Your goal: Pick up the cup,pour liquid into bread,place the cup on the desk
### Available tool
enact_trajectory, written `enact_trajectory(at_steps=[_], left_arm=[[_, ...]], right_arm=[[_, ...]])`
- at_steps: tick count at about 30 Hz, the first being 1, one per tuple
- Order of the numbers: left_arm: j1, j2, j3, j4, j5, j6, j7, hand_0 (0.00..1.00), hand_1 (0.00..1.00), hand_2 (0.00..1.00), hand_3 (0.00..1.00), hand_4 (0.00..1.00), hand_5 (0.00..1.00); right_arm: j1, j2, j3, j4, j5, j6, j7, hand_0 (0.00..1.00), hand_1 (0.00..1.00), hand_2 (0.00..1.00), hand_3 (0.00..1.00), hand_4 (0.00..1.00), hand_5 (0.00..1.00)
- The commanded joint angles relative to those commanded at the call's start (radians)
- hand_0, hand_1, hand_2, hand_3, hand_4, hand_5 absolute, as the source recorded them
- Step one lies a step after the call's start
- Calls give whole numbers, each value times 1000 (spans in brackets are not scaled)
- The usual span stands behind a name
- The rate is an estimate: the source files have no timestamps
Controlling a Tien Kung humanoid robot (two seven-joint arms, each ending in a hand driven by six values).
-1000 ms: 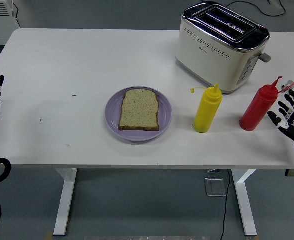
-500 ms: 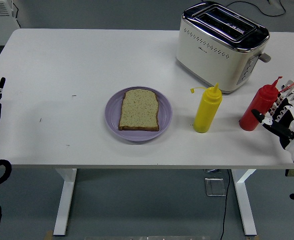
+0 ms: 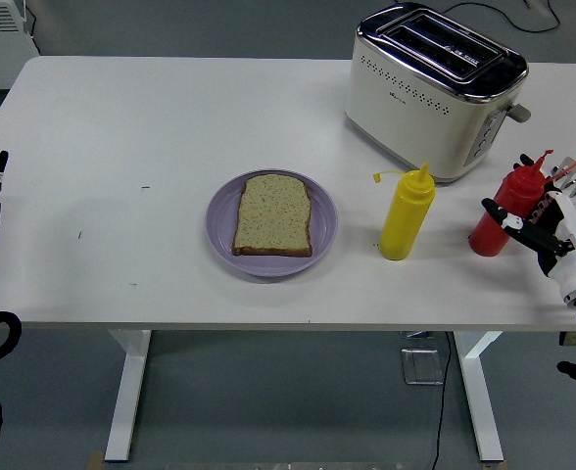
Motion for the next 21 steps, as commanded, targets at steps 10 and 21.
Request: enact_trajectory(at_steps=[10,21], left_arm=[[0,0,0,0,-1,1,0,786,738,740,694,508,998],[-1,1,-1,0,-1,2,0,786,738,740,694,508,998]], right_arm=[[17,4,-23,-11,18,-53,6,810,737,734,923,905,215],[22,6,-51,-10,57,-105,25,528,463,462,630,876,198]])
